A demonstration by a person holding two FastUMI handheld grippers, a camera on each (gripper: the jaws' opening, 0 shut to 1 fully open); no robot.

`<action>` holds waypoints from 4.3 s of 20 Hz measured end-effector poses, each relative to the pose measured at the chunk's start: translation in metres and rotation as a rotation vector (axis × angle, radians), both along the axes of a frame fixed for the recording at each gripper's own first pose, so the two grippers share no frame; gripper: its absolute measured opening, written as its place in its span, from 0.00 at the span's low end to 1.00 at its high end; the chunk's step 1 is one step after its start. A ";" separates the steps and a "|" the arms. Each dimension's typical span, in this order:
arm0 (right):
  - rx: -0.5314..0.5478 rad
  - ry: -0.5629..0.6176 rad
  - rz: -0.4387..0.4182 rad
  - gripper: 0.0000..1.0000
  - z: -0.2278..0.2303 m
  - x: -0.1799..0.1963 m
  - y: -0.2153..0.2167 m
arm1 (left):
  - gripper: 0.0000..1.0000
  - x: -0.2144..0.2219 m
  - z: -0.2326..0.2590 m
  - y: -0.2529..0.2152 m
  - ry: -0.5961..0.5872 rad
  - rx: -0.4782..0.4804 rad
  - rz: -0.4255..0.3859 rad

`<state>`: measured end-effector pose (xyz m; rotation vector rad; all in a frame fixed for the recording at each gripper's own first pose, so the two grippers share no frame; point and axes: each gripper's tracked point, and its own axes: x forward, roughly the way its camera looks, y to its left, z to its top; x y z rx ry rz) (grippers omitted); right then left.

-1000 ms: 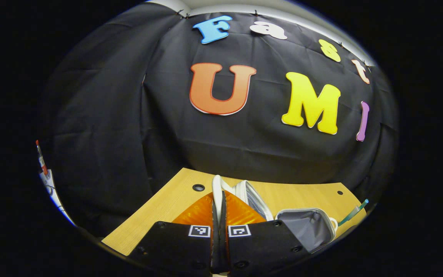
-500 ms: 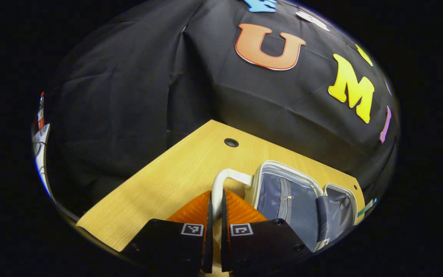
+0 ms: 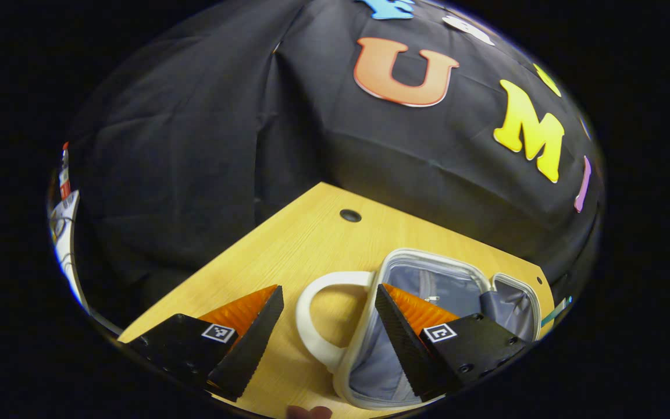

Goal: First open the suitcase, pack the skin care products into it, and then close the suitcase.

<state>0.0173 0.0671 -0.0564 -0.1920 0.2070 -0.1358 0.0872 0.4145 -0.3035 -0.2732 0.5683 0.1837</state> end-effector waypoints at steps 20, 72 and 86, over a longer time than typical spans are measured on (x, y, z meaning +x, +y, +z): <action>0.132 0.092 0.055 0.82 -0.061 -0.013 -0.153 | 0.98 -0.052 0.178 -0.439 -0.268 0.049 -0.371; 0.270 0.476 0.214 0.79 -0.279 0.033 -0.129 | 0.36 -0.074 0.122 -0.506 -0.009 -0.069 -0.406; 0.330 0.550 0.080 0.41 -0.315 0.058 -0.123 | 0.36 -0.080 0.122 -0.386 0.039 0.001 -0.192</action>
